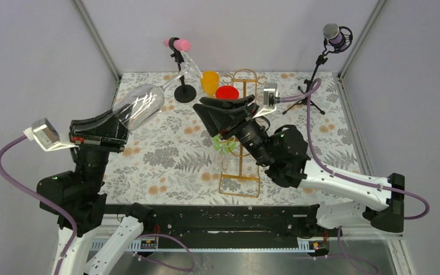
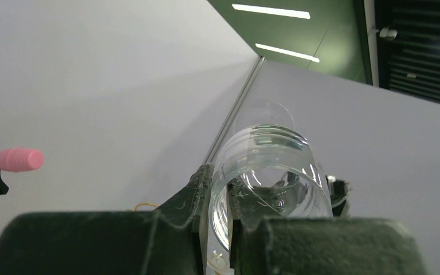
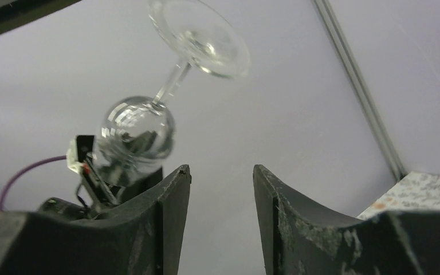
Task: Place the wine glass upside down on the wine glass rack
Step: Turn the wine glass upside down at the wine rack.
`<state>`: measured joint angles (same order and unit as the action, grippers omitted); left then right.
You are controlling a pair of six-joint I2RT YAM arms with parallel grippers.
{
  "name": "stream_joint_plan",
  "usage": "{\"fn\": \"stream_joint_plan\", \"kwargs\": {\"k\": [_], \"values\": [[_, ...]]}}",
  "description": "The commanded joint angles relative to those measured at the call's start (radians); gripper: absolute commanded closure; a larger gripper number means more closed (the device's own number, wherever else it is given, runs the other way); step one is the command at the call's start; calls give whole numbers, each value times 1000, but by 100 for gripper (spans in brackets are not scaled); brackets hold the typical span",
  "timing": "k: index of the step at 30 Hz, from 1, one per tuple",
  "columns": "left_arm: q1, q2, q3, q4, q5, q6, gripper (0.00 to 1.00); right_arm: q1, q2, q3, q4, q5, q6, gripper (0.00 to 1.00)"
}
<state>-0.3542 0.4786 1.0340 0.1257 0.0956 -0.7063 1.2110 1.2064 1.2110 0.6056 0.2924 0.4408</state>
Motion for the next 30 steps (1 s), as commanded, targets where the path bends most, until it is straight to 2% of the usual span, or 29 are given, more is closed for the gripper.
{"fn": "stream_joint_plan", "kwargs": {"k": [1,5,10,14,23,30], "values": [[2,-31,108,26,-75,-82,100,9,47,-26,354,-72,-199,47],[2,-39,136,11,-71,-187,100,9,118,6,444,-197,-259,46],[2,-73,75,64,-91,-386,100,9,198,59,600,-347,-215,45],[1,-76,35,111,-73,-511,100,9,228,121,617,-430,-184,44],[1,-87,-57,242,-14,-715,100,8,249,227,527,-521,-194,45],[1,-105,-95,258,0,-746,100,7,286,259,522,-503,-194,45]]}}
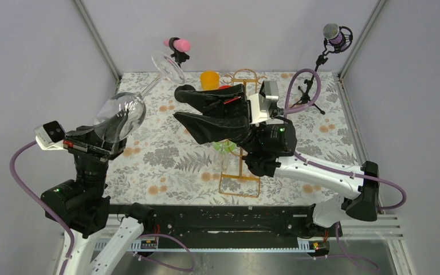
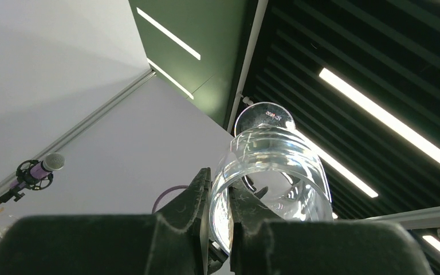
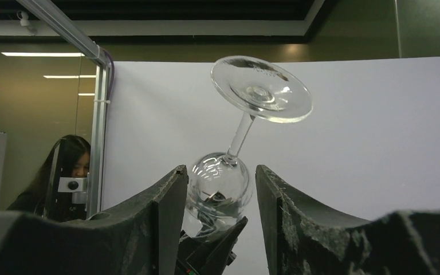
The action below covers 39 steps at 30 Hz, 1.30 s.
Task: Place the wine glass upside down on the wine glass rack
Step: Turn the wine glass upside down at the wine rack.
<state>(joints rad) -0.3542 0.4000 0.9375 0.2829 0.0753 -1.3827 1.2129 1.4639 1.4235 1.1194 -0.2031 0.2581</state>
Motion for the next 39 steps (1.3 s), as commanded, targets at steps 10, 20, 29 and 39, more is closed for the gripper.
{"fn": "stream_joint_plan", "kwargs": {"k": [10,20,29,39], "values": [[1,-20,-7,138,57,-104,100,5,73,98,9,-14,18,45],[2,-28,-34,156,84,-143,100,5,125,203,-45,-152,29,45],[2,-23,-49,179,115,-176,100,5,153,227,-60,-166,38,45],[2,-37,-90,194,128,-209,100,5,172,259,-58,-177,42,45]]}}
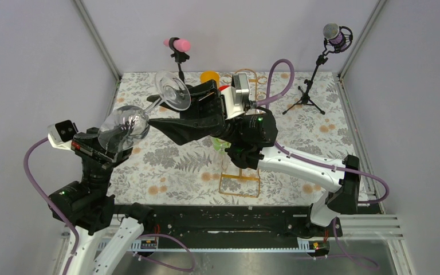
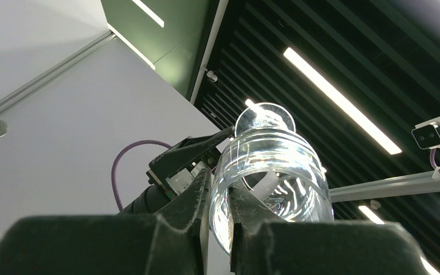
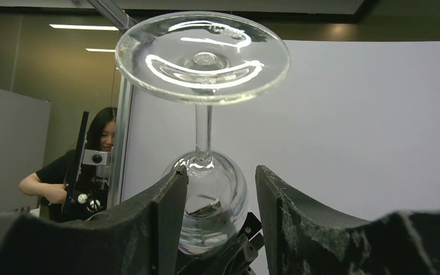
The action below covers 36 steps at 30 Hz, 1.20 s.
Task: Place the wine glass upside down on the wine glass rack
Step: Turn the wine glass upside down at the wine rack.
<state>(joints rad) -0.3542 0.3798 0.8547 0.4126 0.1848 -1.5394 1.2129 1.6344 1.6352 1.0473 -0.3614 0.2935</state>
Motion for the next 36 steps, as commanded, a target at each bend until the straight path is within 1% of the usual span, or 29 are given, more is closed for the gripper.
{"fn": "stream_joint_plan", "kwargs": {"k": [1,12,17,28,31,35,36], "values": [[2,-20,-9,64,19,-54,100,6,2,49,15,-21,8,45],[1,-15,-33,71,33,-62,100,5,7,59,4,-39,13,45],[1,3,-25,79,49,-62,100,5,21,71,2,-39,18,47],[2,9,-29,101,51,-72,100,5,36,76,7,-33,29,57],[1,10,-36,113,50,-84,100,5,45,79,22,-22,44,58],[2,13,-39,125,55,-94,100,4,52,82,17,-1,52,62],[2,15,-38,127,57,-94,100,5,53,80,18,4,55,67]]}}
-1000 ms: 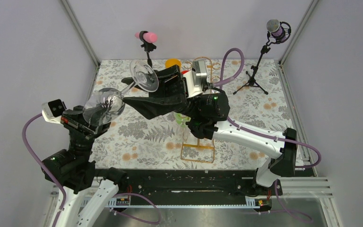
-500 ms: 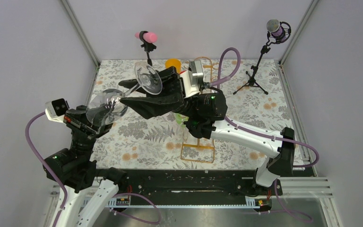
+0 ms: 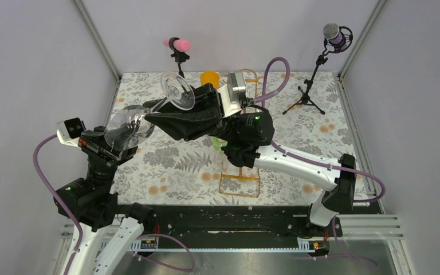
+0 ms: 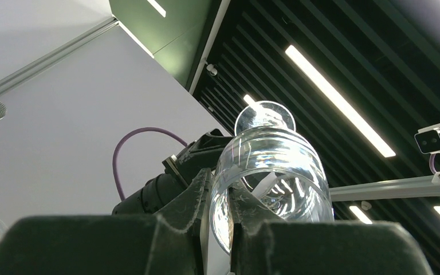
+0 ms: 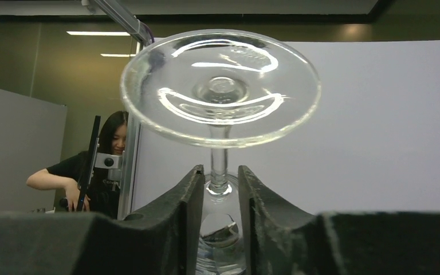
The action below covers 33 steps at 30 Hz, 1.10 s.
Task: Place the wine glass upside down on the wine glass rack
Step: Turn the wine glass upside down at the wine rack.
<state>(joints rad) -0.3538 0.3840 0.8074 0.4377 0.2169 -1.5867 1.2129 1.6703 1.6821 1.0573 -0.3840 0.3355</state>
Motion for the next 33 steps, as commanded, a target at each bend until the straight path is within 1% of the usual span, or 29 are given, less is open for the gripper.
{"fn": "stream_joint_plan", "kwargs": {"k": [1,2,5,8,13,14,15,17,18,21,24,33], "values": [[1,11,11,103,25,-47,100,4,19,34,11,31,15,73],[1,10,10,103,25,-47,100,2,22,34,14,32,17,77],[1,11,12,104,28,-47,100,2,29,37,26,31,28,83],[1,13,10,102,30,-48,100,2,28,40,20,44,48,100],[1,16,10,96,33,-50,99,3,21,42,-9,43,43,100],[2,18,11,95,34,-50,93,2,19,36,-5,47,42,100],[1,19,12,96,35,-52,84,2,18,33,-2,54,40,100],[2,20,10,95,39,-53,64,2,11,21,8,63,31,100],[1,22,8,97,41,-51,55,2,8,16,10,69,28,100],[1,18,6,94,47,-46,37,3,-4,-1,20,87,13,100],[1,11,1,83,47,-42,33,0,-15,-13,35,105,9,100],[1,3,-19,69,50,-39,29,-23,-101,-102,104,194,-7,100]]}}
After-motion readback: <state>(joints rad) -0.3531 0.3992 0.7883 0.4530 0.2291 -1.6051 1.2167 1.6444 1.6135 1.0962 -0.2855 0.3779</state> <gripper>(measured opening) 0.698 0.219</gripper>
